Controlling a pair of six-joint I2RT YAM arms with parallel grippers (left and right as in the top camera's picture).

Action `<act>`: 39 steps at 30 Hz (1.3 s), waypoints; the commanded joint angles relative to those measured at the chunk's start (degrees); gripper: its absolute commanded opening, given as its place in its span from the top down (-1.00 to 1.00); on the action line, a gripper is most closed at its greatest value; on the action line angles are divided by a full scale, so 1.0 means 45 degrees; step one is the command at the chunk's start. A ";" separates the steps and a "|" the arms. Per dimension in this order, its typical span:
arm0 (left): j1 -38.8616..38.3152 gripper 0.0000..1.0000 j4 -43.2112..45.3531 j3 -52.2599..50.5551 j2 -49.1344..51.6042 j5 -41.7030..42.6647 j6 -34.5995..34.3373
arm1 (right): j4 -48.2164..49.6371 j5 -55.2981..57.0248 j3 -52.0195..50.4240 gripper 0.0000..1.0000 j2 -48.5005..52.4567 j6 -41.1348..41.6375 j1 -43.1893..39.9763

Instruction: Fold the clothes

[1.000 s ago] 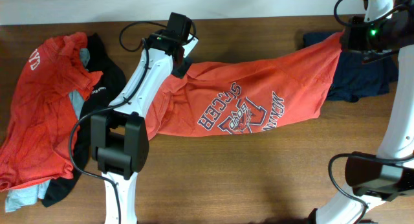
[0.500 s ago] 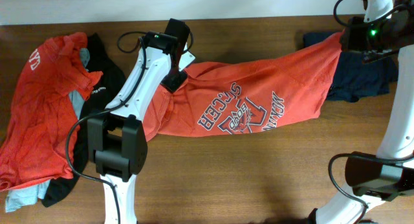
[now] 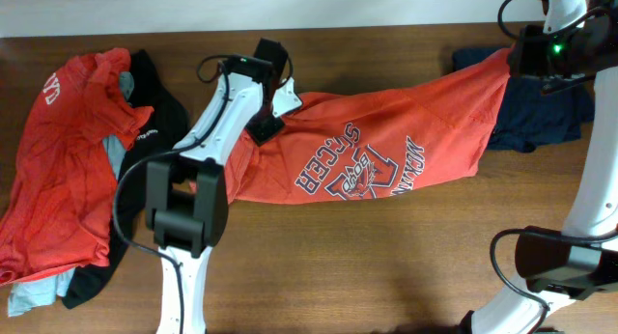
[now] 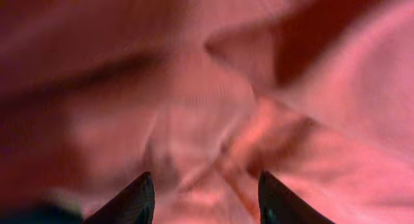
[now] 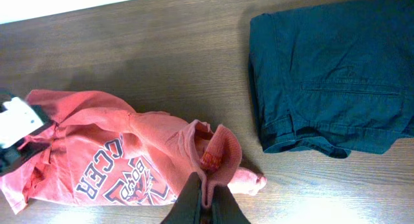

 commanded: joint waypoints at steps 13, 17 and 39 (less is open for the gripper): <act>0.0068 -0.04 0.1700 0.0087 0.0578 -0.0539 0.0146 | -0.0034 0.0155 -0.0049 0.92 -0.0005 -0.0039 -0.0034; 0.0068 -0.04 0.1700 0.0087 0.0602 -0.0588 0.0151 | -0.0039 0.0155 -0.0049 0.92 -0.0005 -0.0039 -0.0034; 0.0131 0.99 0.2176 0.0092 0.0612 -0.1637 -0.0529 | -0.0044 0.0155 -0.0049 0.92 -0.0005 -0.0034 -0.0034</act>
